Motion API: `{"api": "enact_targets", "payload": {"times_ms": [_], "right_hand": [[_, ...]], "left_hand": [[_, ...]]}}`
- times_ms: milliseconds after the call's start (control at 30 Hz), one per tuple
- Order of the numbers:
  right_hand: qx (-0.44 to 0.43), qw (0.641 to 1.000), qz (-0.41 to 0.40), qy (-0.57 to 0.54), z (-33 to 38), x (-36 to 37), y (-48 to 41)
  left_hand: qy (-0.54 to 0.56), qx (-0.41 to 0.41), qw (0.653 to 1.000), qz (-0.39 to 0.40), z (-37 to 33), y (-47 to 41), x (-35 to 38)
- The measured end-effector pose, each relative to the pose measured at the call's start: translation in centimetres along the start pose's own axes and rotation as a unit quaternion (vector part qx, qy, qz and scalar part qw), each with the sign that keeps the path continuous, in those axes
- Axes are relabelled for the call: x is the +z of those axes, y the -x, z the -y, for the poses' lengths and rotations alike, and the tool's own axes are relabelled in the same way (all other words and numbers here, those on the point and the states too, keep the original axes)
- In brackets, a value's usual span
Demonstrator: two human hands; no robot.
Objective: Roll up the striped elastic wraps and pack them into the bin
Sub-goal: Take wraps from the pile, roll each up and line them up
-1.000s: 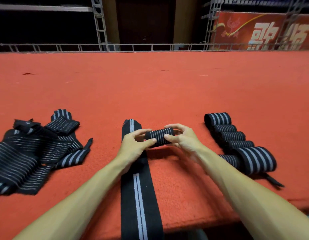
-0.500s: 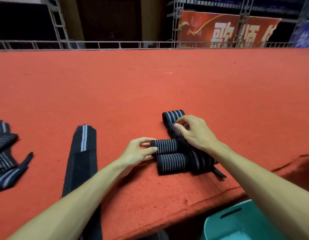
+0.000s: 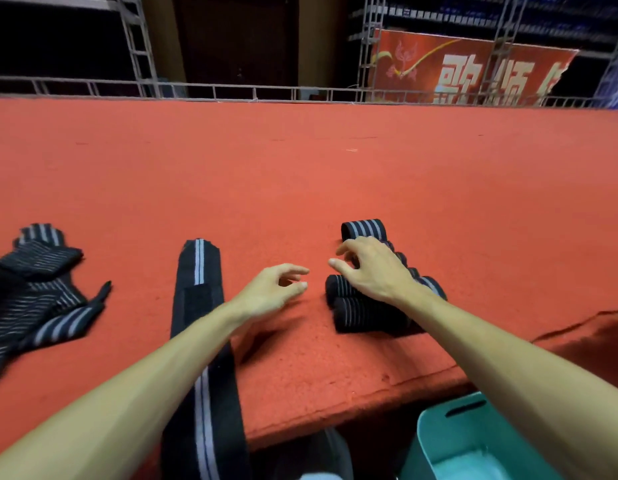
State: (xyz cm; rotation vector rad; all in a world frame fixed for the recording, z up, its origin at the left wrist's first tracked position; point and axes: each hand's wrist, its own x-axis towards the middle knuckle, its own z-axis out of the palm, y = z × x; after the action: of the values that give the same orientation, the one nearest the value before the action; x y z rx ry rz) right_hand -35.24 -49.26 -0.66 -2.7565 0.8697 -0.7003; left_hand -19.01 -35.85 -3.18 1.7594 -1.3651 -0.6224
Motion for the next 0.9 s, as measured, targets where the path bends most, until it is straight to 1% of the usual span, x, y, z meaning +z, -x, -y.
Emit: {"api": "enact_targets", "payload": {"times_ms": [133,300,433,533,600,700,800,867,900], "right_hand": [[-0.047,0.998,0.027,-0.011,4.9,2.3,-0.7],[-0.107,0.989,0.100,-0.034,14.0,6.9,-2.5],[-0.150,0.972,0.171,-0.055,21.4,10.7,-3.8],[-0.159,0.964,0.194,-0.090,26.0,12.8,-4.9],[-0.157,0.961,0.195,-0.116,28.5,14.0,-5.7],[-0.134,0.959,0.190,-0.165,31.9,15.7,-7.3],[-0.057,0.951,0.198,-0.229,35.0,17.6,-8.7],[0.002,0.936,0.226,-0.269,36.8,18.5,-9.2],[0.010,0.934,0.237,-0.267,37.4,19.1,-9.2]], "left_hand": [[-0.078,0.003,0.995,-0.062,2.8,4.8,-6.1],[-0.158,-0.043,0.975,-0.152,8.2,12.6,-13.6],[-0.240,-0.070,0.943,-0.220,13.0,18.0,-18.0],[-0.267,-0.091,0.912,-0.298,15.9,20.5,-19.6],[-0.235,-0.072,0.910,-0.333,17.1,20.9,-19.9],[-0.144,-0.045,0.917,-0.369,17.3,20.7,-20.2],[-0.068,-0.034,0.925,-0.372,16.8,20.8,-20.3],[-0.037,-0.020,0.930,-0.365,16.6,21.1,-20.4],[-0.026,-0.012,0.930,-0.367,16.5,21.2,-20.5]]}}
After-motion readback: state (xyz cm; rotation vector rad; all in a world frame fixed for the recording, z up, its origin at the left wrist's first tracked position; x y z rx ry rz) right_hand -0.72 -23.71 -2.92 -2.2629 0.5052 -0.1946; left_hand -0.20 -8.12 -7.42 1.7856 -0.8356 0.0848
